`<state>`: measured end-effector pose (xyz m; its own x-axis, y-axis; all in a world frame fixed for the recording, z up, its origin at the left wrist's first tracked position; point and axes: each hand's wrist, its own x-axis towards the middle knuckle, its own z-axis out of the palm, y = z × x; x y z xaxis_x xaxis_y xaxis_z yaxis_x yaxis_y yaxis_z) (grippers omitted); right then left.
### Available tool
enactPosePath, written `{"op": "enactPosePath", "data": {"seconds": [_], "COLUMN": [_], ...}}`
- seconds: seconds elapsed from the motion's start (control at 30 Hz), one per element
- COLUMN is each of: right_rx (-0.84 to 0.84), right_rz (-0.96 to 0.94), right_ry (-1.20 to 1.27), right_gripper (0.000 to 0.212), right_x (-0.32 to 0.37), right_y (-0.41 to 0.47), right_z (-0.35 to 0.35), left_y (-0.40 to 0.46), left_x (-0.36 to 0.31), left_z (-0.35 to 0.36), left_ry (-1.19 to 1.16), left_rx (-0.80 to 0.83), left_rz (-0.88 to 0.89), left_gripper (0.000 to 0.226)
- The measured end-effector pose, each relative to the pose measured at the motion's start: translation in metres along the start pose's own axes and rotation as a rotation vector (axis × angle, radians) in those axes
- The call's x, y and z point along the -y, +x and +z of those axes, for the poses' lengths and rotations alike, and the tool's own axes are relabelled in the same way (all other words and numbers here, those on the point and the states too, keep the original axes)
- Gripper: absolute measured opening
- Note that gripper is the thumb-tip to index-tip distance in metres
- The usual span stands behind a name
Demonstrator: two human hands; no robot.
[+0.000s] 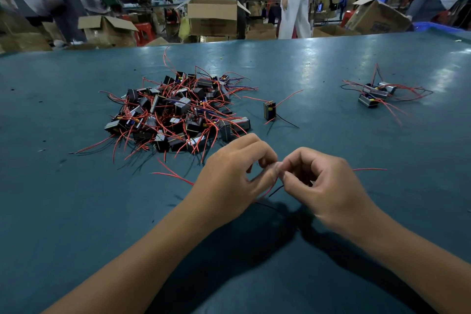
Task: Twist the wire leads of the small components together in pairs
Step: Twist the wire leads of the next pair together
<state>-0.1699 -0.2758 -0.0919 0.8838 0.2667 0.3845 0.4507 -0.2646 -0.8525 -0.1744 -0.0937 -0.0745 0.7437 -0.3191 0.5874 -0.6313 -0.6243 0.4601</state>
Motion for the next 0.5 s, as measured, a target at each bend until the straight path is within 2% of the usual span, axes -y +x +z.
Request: {"op": "enactPosePath", "data": {"seconds": [0.13, 0.3, 0.5], "right_rx": [0.024, 0.058, 0.057], "right_rz": [-0.016, -0.027, -0.072], "right_ry": [-0.052, -0.094, -0.175], "right_gripper": [0.017, 0.018, 0.013], "right_x": [0.0009, 0.0034, 0.0040], "right_y": [-0.0016, -0.0028, -0.0041], "right_z": [-0.0018, -0.0015, -0.0014], "left_y": [0.0014, 0.0019, -0.0028], "left_x": [0.0006, 0.0005, -0.0021], "left_z": [-0.0058, -0.0101, -0.0026], "left_ry": [0.070, 0.108, -0.035], "left_rx": [0.131, 0.226, 0.249], "left_rz": [0.031, 0.074, -0.128], "left_gripper": [0.013, 0.013, 0.015]}}
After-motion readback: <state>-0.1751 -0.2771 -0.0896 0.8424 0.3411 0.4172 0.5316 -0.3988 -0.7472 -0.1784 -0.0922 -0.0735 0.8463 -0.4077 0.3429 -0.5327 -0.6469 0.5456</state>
